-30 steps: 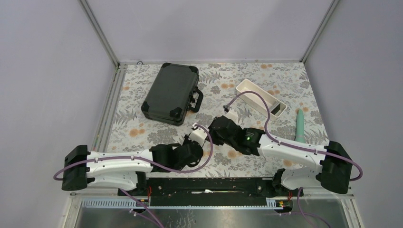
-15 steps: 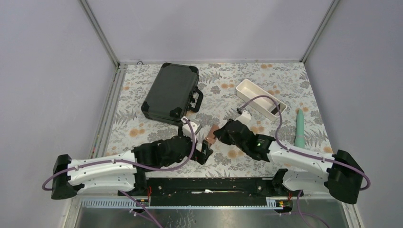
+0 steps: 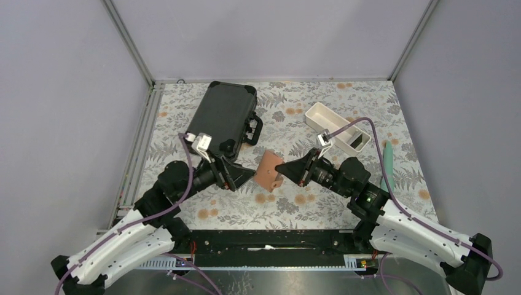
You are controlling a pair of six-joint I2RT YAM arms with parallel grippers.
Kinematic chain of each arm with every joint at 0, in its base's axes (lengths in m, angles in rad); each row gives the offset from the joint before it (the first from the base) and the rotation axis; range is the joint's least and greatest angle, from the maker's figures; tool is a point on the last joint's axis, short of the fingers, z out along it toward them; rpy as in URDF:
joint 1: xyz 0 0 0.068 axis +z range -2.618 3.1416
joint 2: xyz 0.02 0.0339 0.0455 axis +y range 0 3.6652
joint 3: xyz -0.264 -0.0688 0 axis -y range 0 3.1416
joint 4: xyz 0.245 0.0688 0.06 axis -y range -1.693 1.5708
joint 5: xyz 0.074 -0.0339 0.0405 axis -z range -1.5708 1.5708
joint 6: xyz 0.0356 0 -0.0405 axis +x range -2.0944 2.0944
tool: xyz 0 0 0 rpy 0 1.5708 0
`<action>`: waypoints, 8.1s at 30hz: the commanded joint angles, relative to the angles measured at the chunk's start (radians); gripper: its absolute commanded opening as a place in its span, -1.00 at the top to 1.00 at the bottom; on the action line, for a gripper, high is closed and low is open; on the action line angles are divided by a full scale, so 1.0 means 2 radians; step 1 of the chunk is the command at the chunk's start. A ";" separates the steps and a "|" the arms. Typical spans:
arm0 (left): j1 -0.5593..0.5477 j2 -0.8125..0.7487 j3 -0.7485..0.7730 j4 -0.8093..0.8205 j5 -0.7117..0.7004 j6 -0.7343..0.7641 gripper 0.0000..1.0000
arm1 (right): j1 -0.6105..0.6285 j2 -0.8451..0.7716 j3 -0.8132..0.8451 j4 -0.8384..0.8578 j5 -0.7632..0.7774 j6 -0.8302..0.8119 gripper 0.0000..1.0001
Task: Put the credit cards into the card holder
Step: Close the card holder.
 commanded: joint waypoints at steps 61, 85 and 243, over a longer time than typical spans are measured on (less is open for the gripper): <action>0.024 -0.034 -0.017 -0.065 -0.021 -0.091 1.00 | 0.014 0.126 0.129 -0.184 -0.022 -0.028 0.01; 0.024 -0.027 -0.011 -0.065 -0.001 -0.088 1.00 | 0.041 0.180 0.124 -0.160 0.011 -0.036 0.48; -0.001 -0.004 -0.043 -0.014 0.054 -0.035 1.00 | 0.043 0.206 0.102 -0.038 -0.103 -0.001 1.00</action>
